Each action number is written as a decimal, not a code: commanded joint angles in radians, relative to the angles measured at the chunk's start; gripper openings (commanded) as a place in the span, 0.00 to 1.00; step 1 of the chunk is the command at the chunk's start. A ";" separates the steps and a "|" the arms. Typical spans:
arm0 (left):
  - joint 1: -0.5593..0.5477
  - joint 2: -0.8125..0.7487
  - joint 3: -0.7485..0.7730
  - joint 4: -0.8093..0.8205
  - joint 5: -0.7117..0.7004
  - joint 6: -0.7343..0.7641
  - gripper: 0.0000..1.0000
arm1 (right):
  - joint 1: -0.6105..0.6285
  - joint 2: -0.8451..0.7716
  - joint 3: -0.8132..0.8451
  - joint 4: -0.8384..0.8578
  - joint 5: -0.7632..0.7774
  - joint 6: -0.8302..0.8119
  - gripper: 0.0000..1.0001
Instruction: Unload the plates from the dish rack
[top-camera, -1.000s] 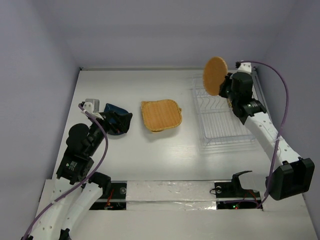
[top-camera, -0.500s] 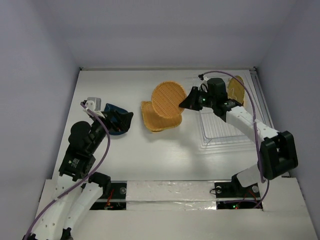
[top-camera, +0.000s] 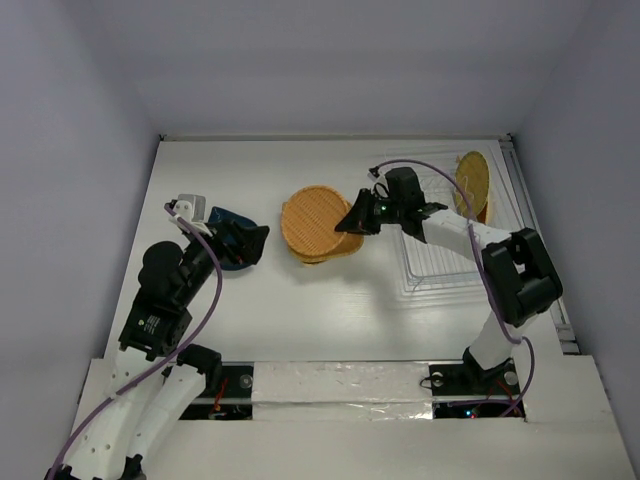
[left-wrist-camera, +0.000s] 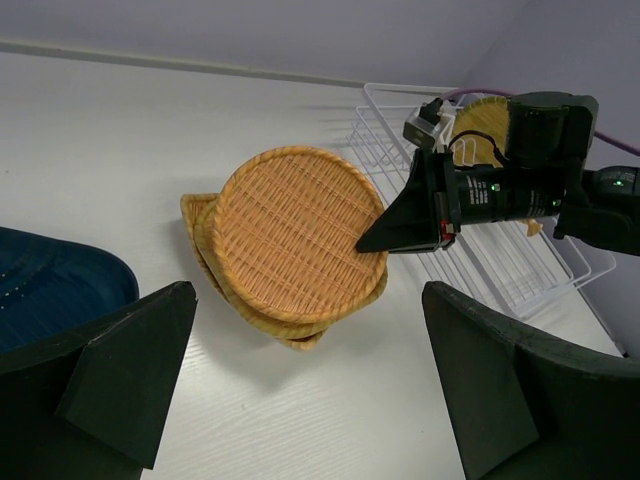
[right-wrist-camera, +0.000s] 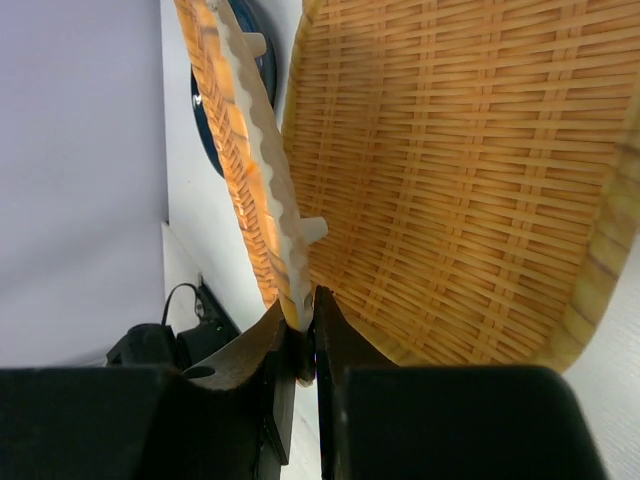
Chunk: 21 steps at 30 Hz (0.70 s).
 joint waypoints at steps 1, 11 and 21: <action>0.007 -0.005 -0.007 0.053 0.026 0.016 0.95 | 0.008 0.015 0.030 0.097 -0.037 0.022 0.10; 0.007 -0.005 -0.009 0.055 0.032 0.019 0.18 | 0.008 0.061 0.030 0.098 0.000 0.004 0.17; 0.007 -0.013 -0.007 0.052 0.031 0.018 0.16 | 0.008 -0.001 0.018 0.005 0.138 -0.067 0.60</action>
